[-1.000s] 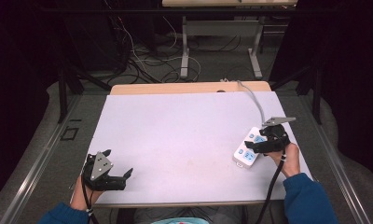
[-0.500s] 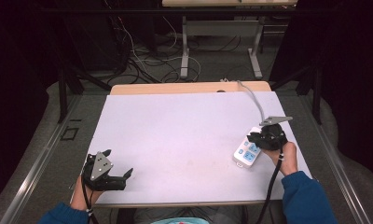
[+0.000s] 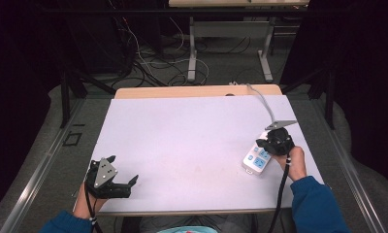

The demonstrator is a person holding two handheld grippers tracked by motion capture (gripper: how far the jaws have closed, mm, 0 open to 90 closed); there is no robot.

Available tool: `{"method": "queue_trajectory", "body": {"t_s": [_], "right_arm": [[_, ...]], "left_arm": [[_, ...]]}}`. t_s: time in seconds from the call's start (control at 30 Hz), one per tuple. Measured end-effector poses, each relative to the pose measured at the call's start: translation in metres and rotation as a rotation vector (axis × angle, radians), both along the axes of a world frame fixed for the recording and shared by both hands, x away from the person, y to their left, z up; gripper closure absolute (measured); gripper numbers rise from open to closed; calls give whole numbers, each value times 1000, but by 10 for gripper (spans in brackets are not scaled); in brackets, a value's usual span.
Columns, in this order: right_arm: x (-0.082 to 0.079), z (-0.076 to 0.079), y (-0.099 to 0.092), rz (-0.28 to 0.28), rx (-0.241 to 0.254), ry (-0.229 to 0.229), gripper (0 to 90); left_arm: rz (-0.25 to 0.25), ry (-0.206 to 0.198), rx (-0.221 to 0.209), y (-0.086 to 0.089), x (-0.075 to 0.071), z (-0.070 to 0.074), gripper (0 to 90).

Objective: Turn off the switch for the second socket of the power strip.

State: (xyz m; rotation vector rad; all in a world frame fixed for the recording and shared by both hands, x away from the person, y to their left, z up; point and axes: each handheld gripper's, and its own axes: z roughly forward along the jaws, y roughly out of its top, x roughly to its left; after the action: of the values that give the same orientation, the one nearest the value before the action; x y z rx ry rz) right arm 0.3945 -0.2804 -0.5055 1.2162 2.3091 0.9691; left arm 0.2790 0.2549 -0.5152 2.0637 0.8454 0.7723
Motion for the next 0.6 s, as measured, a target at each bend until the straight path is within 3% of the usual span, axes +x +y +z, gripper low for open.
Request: {"method": "queue_trajectory", "body": {"t_s": [0.33, 0.6], "right_arm": [[4, -8, 3, -18, -59, 23, 900], [4, -11, 5, -6, -60, 24, 900]], "left_arm": [[-2, 5, -6, -1, -1, 0, 10], [-2, 5, -7, -1, -1, 0, 11]]}}
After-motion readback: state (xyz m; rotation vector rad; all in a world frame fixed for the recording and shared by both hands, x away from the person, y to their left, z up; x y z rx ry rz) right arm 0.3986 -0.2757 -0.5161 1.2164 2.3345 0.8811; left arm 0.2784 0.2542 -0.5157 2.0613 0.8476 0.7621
